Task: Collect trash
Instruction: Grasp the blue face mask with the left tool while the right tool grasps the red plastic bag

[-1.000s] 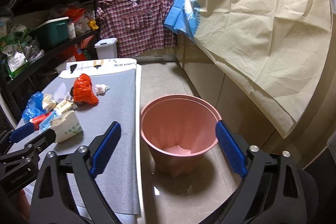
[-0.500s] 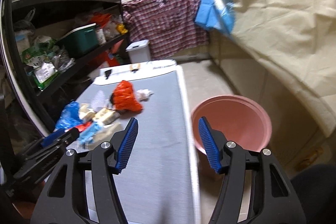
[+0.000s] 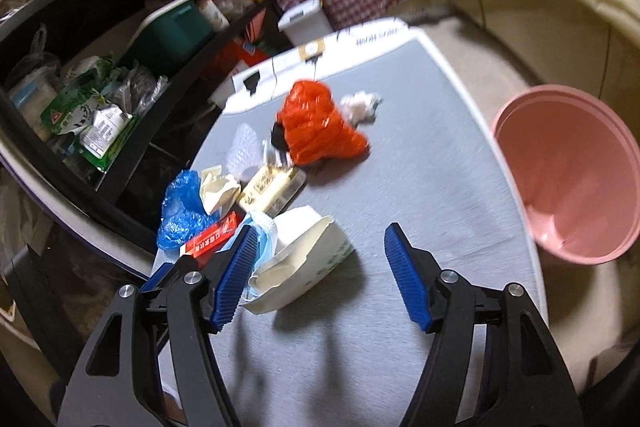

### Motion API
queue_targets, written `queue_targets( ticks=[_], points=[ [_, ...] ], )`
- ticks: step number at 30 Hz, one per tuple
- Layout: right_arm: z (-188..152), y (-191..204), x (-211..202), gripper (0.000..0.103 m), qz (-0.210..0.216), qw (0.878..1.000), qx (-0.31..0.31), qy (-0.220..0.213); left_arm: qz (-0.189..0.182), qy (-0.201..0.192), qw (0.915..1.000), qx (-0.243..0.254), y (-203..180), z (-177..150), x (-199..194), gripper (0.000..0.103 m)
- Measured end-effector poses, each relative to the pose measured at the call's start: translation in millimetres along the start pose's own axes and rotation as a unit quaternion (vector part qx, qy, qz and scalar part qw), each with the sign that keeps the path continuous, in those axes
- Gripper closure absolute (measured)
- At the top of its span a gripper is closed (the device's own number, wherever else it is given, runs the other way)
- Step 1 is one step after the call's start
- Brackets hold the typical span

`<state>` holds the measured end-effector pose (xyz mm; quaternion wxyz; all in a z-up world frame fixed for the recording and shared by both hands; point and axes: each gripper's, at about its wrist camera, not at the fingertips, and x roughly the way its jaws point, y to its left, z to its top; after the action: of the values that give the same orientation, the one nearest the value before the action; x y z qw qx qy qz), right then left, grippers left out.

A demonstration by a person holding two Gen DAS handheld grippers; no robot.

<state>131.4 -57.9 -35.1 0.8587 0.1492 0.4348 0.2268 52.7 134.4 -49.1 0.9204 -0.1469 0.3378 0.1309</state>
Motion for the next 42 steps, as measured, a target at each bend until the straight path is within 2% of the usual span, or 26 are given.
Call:
queue_targets(
  ticks=[5, 17, 18, 19, 21, 24, 30, 34, 39, 42],
  points=[
    [-4, 0, 23, 0.036, 0.002, 0.999, 0.010, 0.039, -0.004, 0.024, 0.9997, -0.003, 2, -1, 20, 0.062],
    [-4, -3, 26, 0.037, -0.007, 0.999, -0.006, 0.041, -0.022, 0.050, 0.9985, -0.004, -5, -7, 37, 0.062],
    [-3, -2, 24, 0.037, -0.015, 0.999, -0.012, 0.036, -0.022, 0.052, 0.9984, -0.004, -5, -7, 37, 0.065],
    [-1, 0, 20, 0.037, -0.026, 0.999, -0.023, 0.025, -0.022, 0.054, 0.9983, -0.005, -5, -8, 38, 0.076],
    [5, 0, 14, 0.037, -0.040, 0.998, -0.036, 0.010, -0.023, 0.059, 0.9979, -0.006, -5, -8, 40, 0.087],
    [14, -3, 10, 0.037, -0.056, 0.997, -0.049, 0.000, -0.025, 0.060, 0.9978, -0.007, -4, -8, 41, 0.099],
    [47, -1, 6, 0.036, -0.077, 0.994, -0.075, -0.030, -0.027, 0.048, 0.9984, -0.014, -3, -2, 37, 0.100],
    [78, 16, 21, 0.036, -0.075, 0.990, -0.118, -0.034, -0.028, 0.038, 0.9986, -0.023, 0, 2, 35, 0.101],
    [100, 31, 63, 0.036, -0.067, 0.986, -0.156, 0.002, -0.030, 0.031, 0.9988, -0.022, -1, 6, 34, 0.102],
    [100, 37, 84, 0.036, -0.070, 0.982, -0.174, 0.023, -0.027, 0.023, 0.9990, -0.027, 2, 9, 31, 0.102]
  ],
)
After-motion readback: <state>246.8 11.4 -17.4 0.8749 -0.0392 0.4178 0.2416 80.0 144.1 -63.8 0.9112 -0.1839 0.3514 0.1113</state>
